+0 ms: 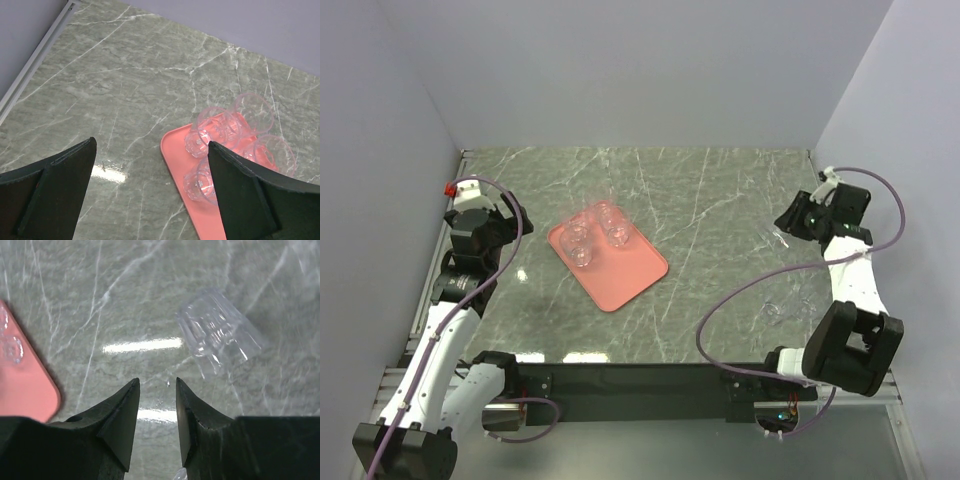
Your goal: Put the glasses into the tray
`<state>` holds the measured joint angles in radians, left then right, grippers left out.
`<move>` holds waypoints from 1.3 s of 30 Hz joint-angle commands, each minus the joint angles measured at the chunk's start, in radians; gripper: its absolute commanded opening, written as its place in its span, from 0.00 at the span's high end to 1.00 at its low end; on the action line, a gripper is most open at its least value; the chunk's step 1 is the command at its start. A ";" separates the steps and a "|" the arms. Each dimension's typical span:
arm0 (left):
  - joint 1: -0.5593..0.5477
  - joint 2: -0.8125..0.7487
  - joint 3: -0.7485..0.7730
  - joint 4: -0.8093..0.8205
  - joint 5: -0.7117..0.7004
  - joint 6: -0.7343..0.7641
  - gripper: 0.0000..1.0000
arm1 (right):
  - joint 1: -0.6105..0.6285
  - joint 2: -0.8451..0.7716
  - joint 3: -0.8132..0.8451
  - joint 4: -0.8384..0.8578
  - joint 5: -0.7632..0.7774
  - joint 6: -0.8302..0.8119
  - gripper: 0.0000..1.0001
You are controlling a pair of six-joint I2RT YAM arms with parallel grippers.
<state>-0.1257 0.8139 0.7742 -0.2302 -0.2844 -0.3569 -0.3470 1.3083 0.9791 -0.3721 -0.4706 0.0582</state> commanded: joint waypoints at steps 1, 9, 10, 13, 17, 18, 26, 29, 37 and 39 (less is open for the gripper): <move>0.005 -0.018 0.000 0.038 0.016 0.003 0.01 | -0.062 -0.040 -0.028 0.099 -0.026 0.153 0.58; 0.005 -0.012 0.000 0.038 0.013 0.003 0.01 | -0.194 0.014 -0.100 0.205 -0.111 0.322 0.58; 0.005 -0.010 0.000 0.038 0.011 0.004 0.01 | -0.204 0.026 -0.106 0.214 -0.120 0.333 0.58; 0.005 -0.007 0.002 0.037 0.010 0.006 0.00 | -0.224 0.063 -0.102 0.234 -0.155 0.373 0.57; 0.005 -0.002 0.002 0.038 0.008 0.004 0.01 | -0.242 0.140 -0.082 0.240 -0.187 0.420 0.57; 0.005 -0.002 0.000 0.038 0.010 0.006 0.01 | -0.245 0.140 -0.077 0.239 -0.192 0.425 0.57; 0.005 0.007 0.002 0.037 0.007 0.007 0.01 | -0.245 0.241 -0.049 0.249 -0.198 0.446 0.56; 0.005 0.010 0.000 0.037 0.005 0.007 0.01 | -0.244 0.272 -0.037 0.251 -0.206 0.451 0.56; 0.005 0.018 0.002 0.037 0.007 0.007 0.01 | -0.244 0.336 -0.011 0.277 -0.247 0.463 0.56; 0.005 0.019 0.000 0.037 0.008 0.007 0.01 | -0.244 0.357 -0.005 0.272 -0.253 0.465 0.56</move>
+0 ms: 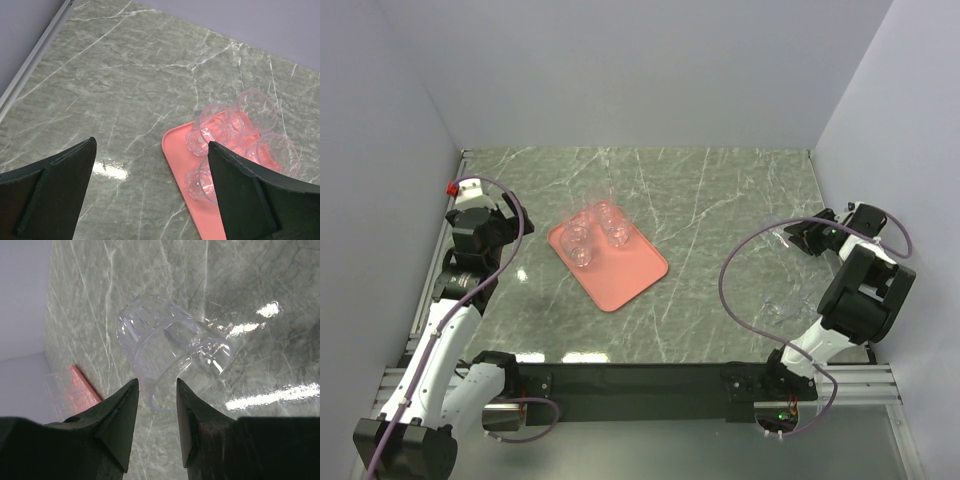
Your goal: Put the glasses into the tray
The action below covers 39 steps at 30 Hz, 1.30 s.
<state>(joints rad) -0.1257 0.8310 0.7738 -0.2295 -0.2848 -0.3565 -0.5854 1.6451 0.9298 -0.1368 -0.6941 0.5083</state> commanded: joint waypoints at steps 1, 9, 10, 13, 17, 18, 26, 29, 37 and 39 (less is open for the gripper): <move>0.005 0.002 0.002 0.036 0.009 0.007 0.01 | -0.005 0.028 0.053 0.036 -0.034 0.015 0.57; 0.005 0.011 0.002 0.036 0.009 0.007 0.01 | -0.004 0.090 0.087 0.049 -0.068 0.038 0.61; 0.005 0.010 0.001 0.036 0.007 0.007 0.01 | -0.005 0.096 0.090 0.049 -0.073 0.039 0.62; 0.006 0.013 0.001 0.036 0.007 0.007 0.01 | -0.005 0.110 0.093 0.057 -0.087 0.047 0.65; 0.005 0.016 0.002 0.036 0.007 0.007 0.01 | -0.004 0.127 0.102 0.063 -0.105 0.053 0.73; 0.005 0.017 0.002 0.035 0.007 0.007 0.01 | -0.004 0.131 0.106 0.065 -0.108 0.053 0.74; 0.005 0.022 0.002 0.035 0.007 0.007 0.01 | -0.005 0.125 0.119 0.081 -0.157 0.064 0.93; 0.005 0.020 0.002 0.035 0.007 0.008 0.01 | -0.004 0.110 0.121 0.097 -0.188 0.065 0.99; 0.005 0.014 0.002 0.035 0.007 0.007 0.01 | -0.004 0.090 0.152 0.077 -0.321 -0.017 1.00; 0.005 0.013 0.002 0.035 0.007 0.008 0.01 | -0.001 0.081 0.155 0.075 -0.350 -0.036 1.00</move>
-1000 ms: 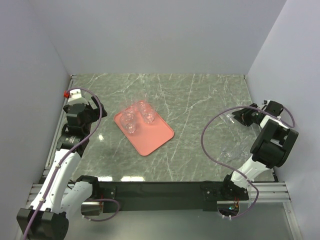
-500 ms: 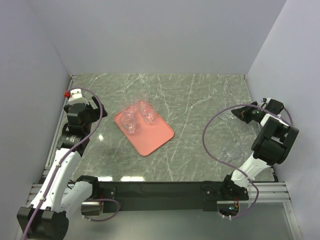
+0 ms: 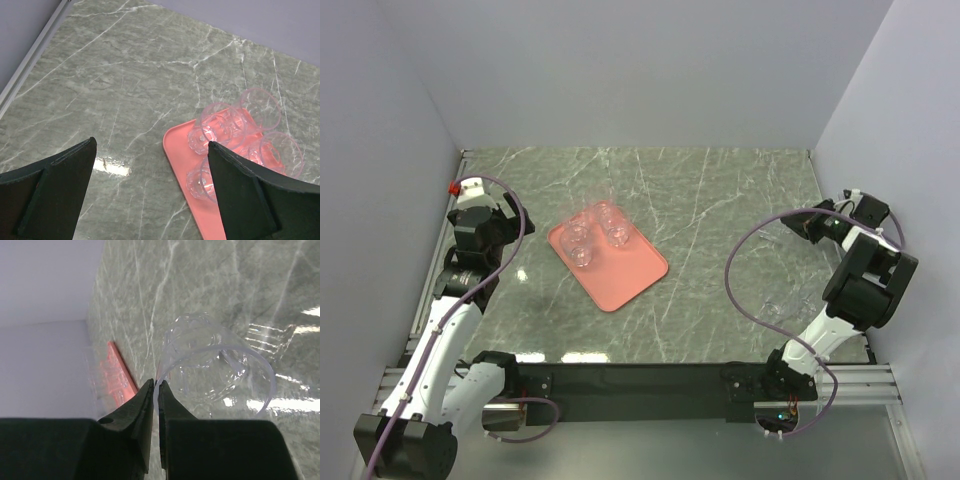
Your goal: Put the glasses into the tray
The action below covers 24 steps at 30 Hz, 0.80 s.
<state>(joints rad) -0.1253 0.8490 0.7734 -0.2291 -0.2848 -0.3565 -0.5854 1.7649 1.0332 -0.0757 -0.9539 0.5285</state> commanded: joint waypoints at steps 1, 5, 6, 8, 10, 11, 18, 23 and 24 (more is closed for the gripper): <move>0.004 -0.007 0.001 0.034 0.007 0.007 0.01 | 0.001 -0.044 0.048 0.025 -0.126 -0.058 1.00; 0.004 -0.008 0.001 0.034 0.006 0.008 0.01 | 0.025 -0.084 0.056 -0.022 -0.189 -0.136 1.00; 0.004 -0.010 0.003 0.034 0.006 0.007 0.01 | 0.039 -0.093 0.060 -0.030 -0.203 -0.168 1.00; 0.004 -0.010 0.001 0.034 0.006 0.007 0.01 | 0.059 -0.125 0.060 -0.054 -0.213 -0.199 1.00; 0.004 -0.013 0.003 0.034 0.006 0.007 0.01 | 0.105 -0.151 0.070 -0.087 -0.217 -0.264 1.00; 0.004 -0.013 0.003 0.034 0.004 0.007 0.01 | 0.126 -0.175 0.076 -0.129 -0.210 -0.287 1.00; 0.004 -0.022 0.001 0.036 -0.001 0.008 0.01 | 0.347 -0.298 0.152 -0.320 -0.126 -0.554 1.00; 0.004 -0.028 0.000 0.036 -0.005 0.007 0.01 | 0.508 -0.370 0.202 -0.458 -0.008 -0.700 1.00; 0.004 -0.030 0.000 0.036 -0.005 0.007 0.01 | 0.557 -0.380 0.211 -0.472 0.009 -0.743 1.00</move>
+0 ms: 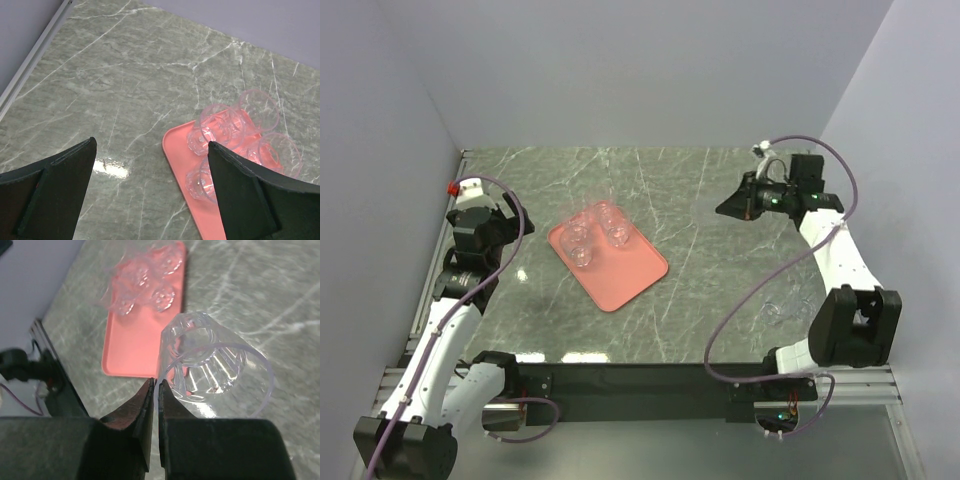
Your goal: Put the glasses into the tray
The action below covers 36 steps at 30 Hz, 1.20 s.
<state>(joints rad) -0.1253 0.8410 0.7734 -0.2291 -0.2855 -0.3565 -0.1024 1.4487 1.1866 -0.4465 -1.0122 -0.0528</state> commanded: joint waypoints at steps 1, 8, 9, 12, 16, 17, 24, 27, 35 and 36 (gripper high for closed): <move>0.004 -0.023 -0.002 0.036 -0.004 0.007 0.01 | 0.098 -0.071 0.062 -0.113 0.087 -0.179 1.00; 0.004 -0.031 -0.003 0.036 -0.020 0.007 0.01 | 0.320 -0.105 0.085 -0.173 0.266 -0.308 1.00; 0.004 -0.031 -0.002 0.036 -0.023 0.005 0.01 | 0.343 -0.102 0.090 -0.176 0.285 -0.337 1.00; 0.006 -0.036 -0.002 0.034 -0.034 0.004 0.01 | 0.446 -0.093 0.105 -0.196 0.377 -0.399 1.00; 0.006 -0.045 -0.003 0.033 -0.060 -0.001 0.01 | 0.593 -0.054 0.130 -0.228 0.501 -0.472 1.00; 0.006 -0.049 -0.003 0.033 -0.081 -0.005 0.01 | 0.649 -0.030 0.143 -0.233 0.526 -0.492 1.00; 0.006 -0.112 -0.023 0.050 -0.168 -0.016 0.01 | 0.832 0.120 0.229 -0.251 0.679 -0.501 1.00; 0.007 -0.135 -0.031 0.056 -0.181 -0.013 0.01 | 0.894 0.193 0.284 -0.258 0.745 -0.493 1.00; 0.007 -0.138 -0.031 0.059 -0.178 -0.012 0.01 | 0.971 0.357 0.426 -0.293 0.810 -0.473 1.00; 0.007 -0.141 -0.031 0.059 -0.178 -0.012 0.01 | 0.981 0.367 0.436 -0.293 0.826 -0.472 1.00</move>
<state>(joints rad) -0.1230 0.7105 0.7471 -0.2081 -0.4435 -0.3618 0.8558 1.8057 1.5429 -0.7376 -0.2432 -0.5247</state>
